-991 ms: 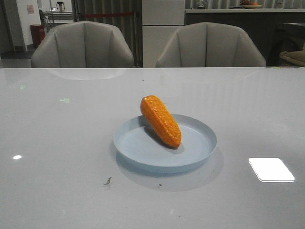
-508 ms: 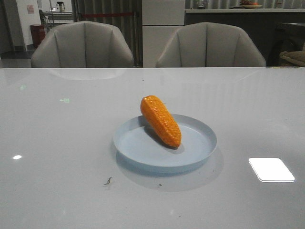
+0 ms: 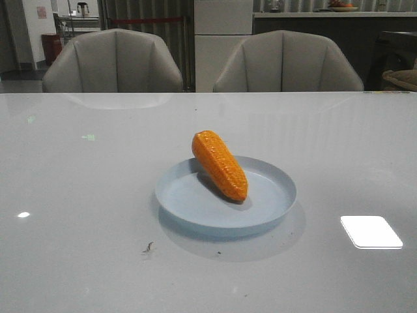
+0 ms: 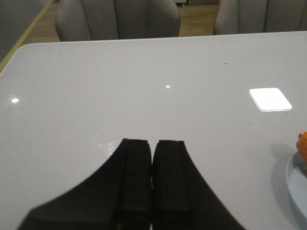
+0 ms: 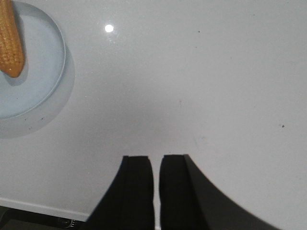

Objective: Place corn on plate with both arms

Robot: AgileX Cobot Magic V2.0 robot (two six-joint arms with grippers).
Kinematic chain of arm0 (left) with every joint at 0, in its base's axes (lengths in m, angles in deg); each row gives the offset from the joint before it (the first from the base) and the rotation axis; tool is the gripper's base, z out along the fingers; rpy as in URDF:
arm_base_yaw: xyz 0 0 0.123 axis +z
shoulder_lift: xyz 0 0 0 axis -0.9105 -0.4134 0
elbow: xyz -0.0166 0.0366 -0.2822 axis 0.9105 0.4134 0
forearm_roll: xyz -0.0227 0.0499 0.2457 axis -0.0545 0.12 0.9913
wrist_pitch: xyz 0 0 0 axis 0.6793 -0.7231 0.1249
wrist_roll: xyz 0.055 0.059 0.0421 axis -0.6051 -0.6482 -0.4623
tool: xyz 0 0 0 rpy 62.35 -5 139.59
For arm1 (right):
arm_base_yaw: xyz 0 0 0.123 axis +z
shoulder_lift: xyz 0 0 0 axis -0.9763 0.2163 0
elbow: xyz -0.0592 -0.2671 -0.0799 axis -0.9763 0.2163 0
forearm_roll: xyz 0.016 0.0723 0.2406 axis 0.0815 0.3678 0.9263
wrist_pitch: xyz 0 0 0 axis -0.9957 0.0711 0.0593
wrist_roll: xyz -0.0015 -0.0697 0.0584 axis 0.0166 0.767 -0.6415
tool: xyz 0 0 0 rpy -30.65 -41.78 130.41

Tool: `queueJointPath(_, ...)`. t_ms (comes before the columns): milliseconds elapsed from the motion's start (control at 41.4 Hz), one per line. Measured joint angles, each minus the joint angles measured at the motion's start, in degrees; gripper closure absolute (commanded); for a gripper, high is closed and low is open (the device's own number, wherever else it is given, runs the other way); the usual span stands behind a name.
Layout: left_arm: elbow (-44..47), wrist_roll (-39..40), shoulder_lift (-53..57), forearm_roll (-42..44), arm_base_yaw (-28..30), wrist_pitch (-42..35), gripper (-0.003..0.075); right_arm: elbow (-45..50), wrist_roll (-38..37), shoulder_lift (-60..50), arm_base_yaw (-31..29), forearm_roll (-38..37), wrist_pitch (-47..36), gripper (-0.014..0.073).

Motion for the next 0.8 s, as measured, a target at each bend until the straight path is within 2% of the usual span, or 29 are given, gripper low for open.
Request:
queueJointPath(193, 8.9, 0.0, 11.5, 0.0, 3.0, -2.2, 0.0627, 0.0, 0.0, 0.0, 0.0, 0.0, 0.0, 0.0392)
queueJointPath(580, 27.6, 0.0, 36.7, 0.0, 3.3, -9.1, 0.0627, 0.0, 0.0, 0.0, 0.0, 0.0, 0.0, 0.0392)
queueJointPath(798, 33.5, 0.0, 45.0, 0.0, 3.3, -10.0, 0.0627, 0.0, 0.0, 0.0, 0.0, 0.0, 0.0, 0.0392)
